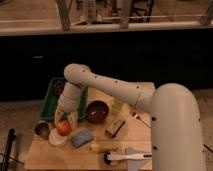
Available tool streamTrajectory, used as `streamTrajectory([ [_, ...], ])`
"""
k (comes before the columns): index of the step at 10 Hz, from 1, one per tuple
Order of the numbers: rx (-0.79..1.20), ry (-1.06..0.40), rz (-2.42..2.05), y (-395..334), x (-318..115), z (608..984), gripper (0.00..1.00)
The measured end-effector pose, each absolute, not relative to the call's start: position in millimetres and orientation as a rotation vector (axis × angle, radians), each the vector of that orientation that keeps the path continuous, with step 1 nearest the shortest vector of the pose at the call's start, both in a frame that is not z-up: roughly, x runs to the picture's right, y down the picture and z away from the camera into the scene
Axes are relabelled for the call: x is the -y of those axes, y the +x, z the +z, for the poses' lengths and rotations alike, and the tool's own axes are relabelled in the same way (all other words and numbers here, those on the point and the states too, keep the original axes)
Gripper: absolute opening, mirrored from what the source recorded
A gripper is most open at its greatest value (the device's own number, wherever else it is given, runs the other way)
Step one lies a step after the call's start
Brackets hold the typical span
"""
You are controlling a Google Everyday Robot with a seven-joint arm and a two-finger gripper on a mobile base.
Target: Place apple in paper cup
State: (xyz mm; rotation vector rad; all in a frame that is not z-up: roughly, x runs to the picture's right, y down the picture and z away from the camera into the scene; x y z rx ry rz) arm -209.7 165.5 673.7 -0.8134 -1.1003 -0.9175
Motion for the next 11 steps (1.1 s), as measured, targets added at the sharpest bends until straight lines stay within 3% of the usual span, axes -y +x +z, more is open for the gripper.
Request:
streamTrajectory([
  [11,1.1,-0.831,-0.978,-235.4,-172.7,677.4,0.0],
])
